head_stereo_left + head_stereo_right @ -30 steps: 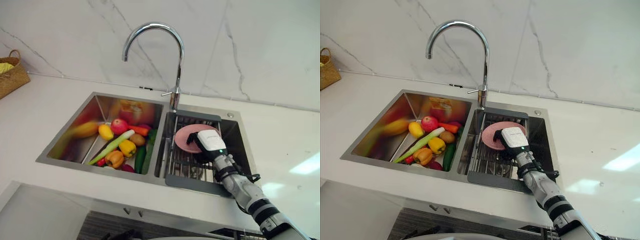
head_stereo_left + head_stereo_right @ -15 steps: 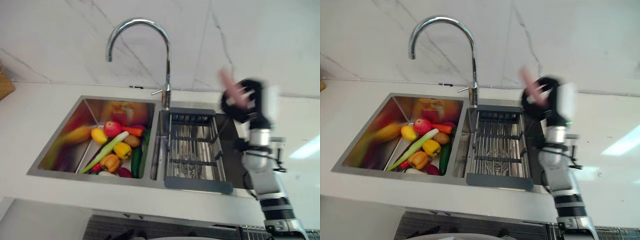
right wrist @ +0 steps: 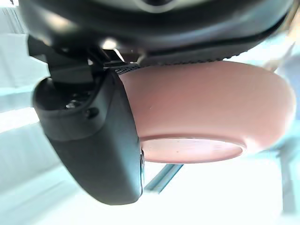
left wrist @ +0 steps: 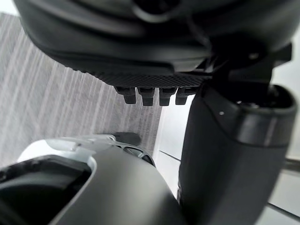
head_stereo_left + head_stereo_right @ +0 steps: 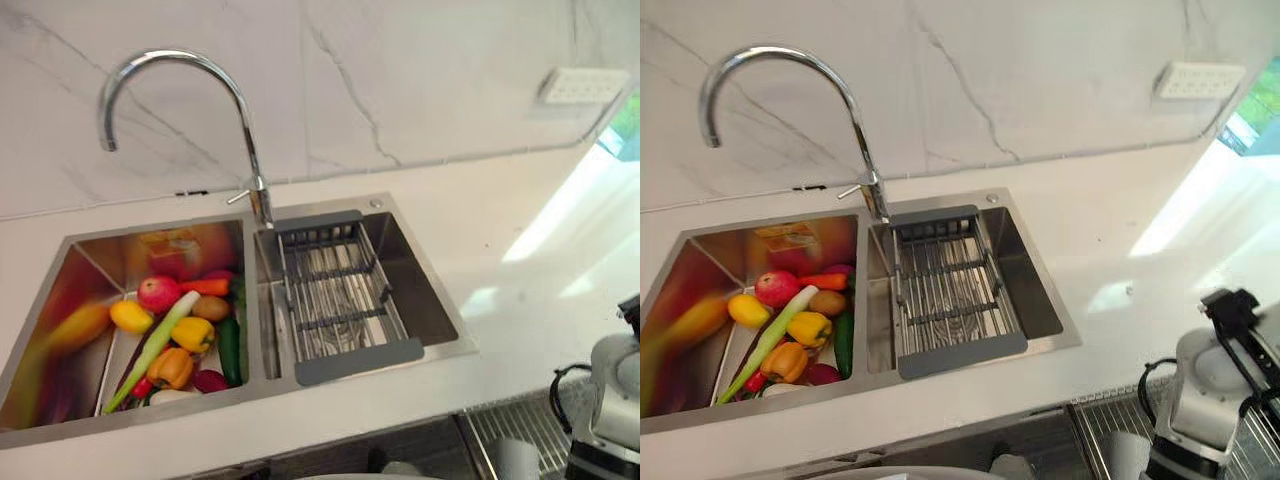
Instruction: Walk over to the sink, pick up the cup, carry it to the dishwasher, place the cup inside the dishwasher, then close the dishwasher door
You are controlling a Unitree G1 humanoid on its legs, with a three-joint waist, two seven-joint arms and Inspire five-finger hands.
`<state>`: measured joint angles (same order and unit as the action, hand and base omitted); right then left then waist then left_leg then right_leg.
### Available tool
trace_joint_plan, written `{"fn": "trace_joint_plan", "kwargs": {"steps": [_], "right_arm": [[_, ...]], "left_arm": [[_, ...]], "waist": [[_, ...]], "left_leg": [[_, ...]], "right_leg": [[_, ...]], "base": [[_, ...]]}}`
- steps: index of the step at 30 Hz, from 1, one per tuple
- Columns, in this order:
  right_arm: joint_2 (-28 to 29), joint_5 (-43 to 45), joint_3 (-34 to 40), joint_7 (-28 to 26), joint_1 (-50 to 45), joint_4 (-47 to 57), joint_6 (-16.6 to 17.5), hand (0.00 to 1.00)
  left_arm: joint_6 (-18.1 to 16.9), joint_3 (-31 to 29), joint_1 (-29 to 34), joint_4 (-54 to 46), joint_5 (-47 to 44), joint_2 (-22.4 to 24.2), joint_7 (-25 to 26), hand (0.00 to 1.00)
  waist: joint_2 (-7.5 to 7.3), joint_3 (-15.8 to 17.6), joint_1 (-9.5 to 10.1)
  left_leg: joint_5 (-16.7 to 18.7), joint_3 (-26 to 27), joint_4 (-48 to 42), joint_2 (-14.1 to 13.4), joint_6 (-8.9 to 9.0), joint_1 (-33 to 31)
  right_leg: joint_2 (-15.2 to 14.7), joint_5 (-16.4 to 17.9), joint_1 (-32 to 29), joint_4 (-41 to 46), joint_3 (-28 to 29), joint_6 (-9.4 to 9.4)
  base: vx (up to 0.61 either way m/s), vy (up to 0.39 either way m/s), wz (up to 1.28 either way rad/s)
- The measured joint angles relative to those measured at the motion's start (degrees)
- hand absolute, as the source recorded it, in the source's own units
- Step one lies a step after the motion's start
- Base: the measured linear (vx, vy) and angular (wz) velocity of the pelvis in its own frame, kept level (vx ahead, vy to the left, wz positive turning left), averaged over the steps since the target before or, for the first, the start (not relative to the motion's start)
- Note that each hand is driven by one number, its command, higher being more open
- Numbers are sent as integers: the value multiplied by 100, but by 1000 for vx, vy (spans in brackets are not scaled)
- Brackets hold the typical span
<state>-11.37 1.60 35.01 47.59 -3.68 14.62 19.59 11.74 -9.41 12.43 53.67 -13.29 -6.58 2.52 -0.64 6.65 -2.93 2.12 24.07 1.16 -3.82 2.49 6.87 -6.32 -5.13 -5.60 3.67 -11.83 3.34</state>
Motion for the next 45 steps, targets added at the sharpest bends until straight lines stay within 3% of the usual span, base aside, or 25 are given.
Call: {"fn": "trace_joint_plan", "kwargs": {"steps": [2, 3, 5, 8, 9, 10, 11, 12, 13, 14, 15, 17, 18, 21, 29, 32, 35, 37, 39, 43, 45], "right_arm": [[464, -52, 135, 178, -395, -6, -204, 0], [629, -124, 182, 182, -526, -5, -328, 0], [876, -234, 197, 98, -865, -6, -434, 0], [911, -439, 374, -45, -1043, -366, -299, 0], [908, -519, 431, -61, -1021, -568, -151, 0], [770, -639, 328, -123, -858, -770, -76, 0], [692, -696, 215, -168, -704, -887, -68, 0], [600, -894, -4, -314, -355, -1208, -74, 0], [643, -1053, -259, -409, -179, -1318, -82, 0], [660, -1121, -371, -426, -254, -1340, -83, 0], [686, -1277, -586, -517, -359, -1448, -86, 0], [683, -1522, -1018, -745, -401, -1598, -133, 0], [665, -1674, -1243, -909, -447, -1777, -160, 0], [650, -2037, -1616, -1263, -668, -2200, -300, 0], [-177, -2580, -2134, -2134, -276, -3155, -731, 0], [-407, -2596, -2252, -2353, 46, -3623, -1090, 0], [-470, -2646, -2310, -2369, 239, -3952, -1381, 0], [-670, -2657, -2396, -2364, 612, -4402, -1705, 0], [-999, -2715, -2559, -2352, 985, -4757, -1914, 0], [-1624, -2872, -2670, -2007, 1953, -5395, -2243, 0], [-2048, -2869, -2691, -1690, 2533, -5675, -2489, 0]], "left_arm": [[77, -21, 20, -62, -20, -2, 23, 100], [144, -22, 26, -124, -40, 2, 81, 100], [412, -201, 86, -151, -345, -32, 197, 100], [443, -388, 108, -189, -726, -129, 132, 100], [473, -425, 136, -227, -831, -267, 15, 100], [479, -426, 105, -211, -947, -315, -70, 100], [475, -430, 79, -185, -1045, -319, -68, 100], [485, -529, -21, -45, -1169, -148, 99, 100], [440, -578, -70, 20, -1249, -126, 148, 100], [432, -578, -81, 3, -1258, -146, 160, 100], [430, -586, -74, -104, -1258, -207, 158, 100], [423, -590, -60, -212, -1258, -250, 189, 100], [421, -573, -68, -265, -1252, -177, 216, 100], [426, -541, -44, -402, -1253, -39, 252, 100], [405, -527, -20, -601, -1113, 70, 252, 100], [398, -367, -25, -769, -897, 156, 204, 100], [388, -375, -21, -805, -737, 248, 139, 100], [329, -381, -19, -837, -746, 261, 85, 100], [303, -378, -19, -836, -748, 271, 43, 100], [285, -372, -93, -856, -764, 280, -162, 100], [280, -350, -225, -835, -825, 275, -294, 100]], "waist": [[-14, 26, -33], [-2, 52, -60], [52, 153, -194], [-118, 294, -249], [-293, 269, -274], [-341, 308, -250], [-349, 311, -223], [-170, 228, 31], [-158, 262, 100], [-196, 257, 84], [-327, 270, 105], [-466, 235, 189], [-374, 271, 182], [-319, 251, 213], [-43, 460, 264], [221, 611, 346], [356, 652, 391], [463, 707, 570], [590, 761, 639], [848, 983, 635], [1012, 1308, 667]], "left_leg": [[98, 400, -92, -7, -29, -15], [161, 642, -194, -57, -60, -21], [261, 1054, -391, -305, -138, -95], [371, 1461, -723, -540, -44, -174], [530, 1557, -1133, -579, 33, -315], [747, 1531, -1387, -602, -85, -534], [803, 1457, -1327, -478, -139, -596], [647, 1390, -1010, -427, -401, -718], [538, 1657, -1057, -551, -374, -788], [525, 1677, -1102, -558, -372, -798], [511, 1801, -1178, -534, -366, -789], [453, 1964, -1321, -550, -269, -891], [382, 1956, -1330, -660, -210, -895], [250, 1819, -1328, -742, -180, -883], [-26, 1370, -1099, -525, -286, -922], [-52, 1187, -1123, -452, -328, -940], [-65, 887, -1205, -410, -349, -1013], [-57, 6, -1351, -360, -322, -1096], [-61, -373, -1308, -326, -232, -1137], [-352, -427, -981, -186, -272, -1463], [-624, -646, -637, -71, -328, -1600]], "right_leg": [[8, -21, -68, -298, 118, 43], [-83, 93, -76, -314, -290, 41], [-300, 397, -213, 109, -1233, -258], [-776, 763, -399, 1659, -2064, -573], [-824, 769, -363, 1707, -2180, -366], [-694, 721, -436, 1457, -2048, -351], [-568, 590, -458, 1147, -1838, -339], [-80, 75, -405, 222, -1479, -169], [-241, 849, -431, 1297, -1611, -388], [-385, 1186, -324, 1677, -1660, -295], [-529, 1389, 168, 1534, -1717, -32], [-406, 1246, 701, 363, -1633, 256], [-203, 978, 873, -48, -1672, 180], [-46, 876, 1070, -298, -1791, 106], [-116, 801, 1243, -298, -2215, 99], [-170, 768, 1345, -279, -2385, 123], [-178, 758, 1381, -264, -2504, 117], [-158, 709, 1367, -260, -2366, 81], [-152, 659, 1283, -257, -2277, 68], [-229, 558, 805, -261, -2260, 29], [-312, 498, 516, -192, -2314, 21]], "base": [[-83, 34, -98], [-41, 26, -122], [-43, 12, -103], [-23, -74, -82], [-43, -139, -79], [-43, -118, -89], [-189, -5, -164], [-201, 20, -182], [-209, 15, -160], [-88, -69, -80], [-18, -97, -38], [-91, -202, -48], [-138, -187, -27], [-122, -84, 14], [-96, 18, 31], [-94, 86, 29], [-69, 43, 21], [-41, 7, -20], [-54, 44, -25], [-109, 91, 2], [-96, 75, 19]]}}
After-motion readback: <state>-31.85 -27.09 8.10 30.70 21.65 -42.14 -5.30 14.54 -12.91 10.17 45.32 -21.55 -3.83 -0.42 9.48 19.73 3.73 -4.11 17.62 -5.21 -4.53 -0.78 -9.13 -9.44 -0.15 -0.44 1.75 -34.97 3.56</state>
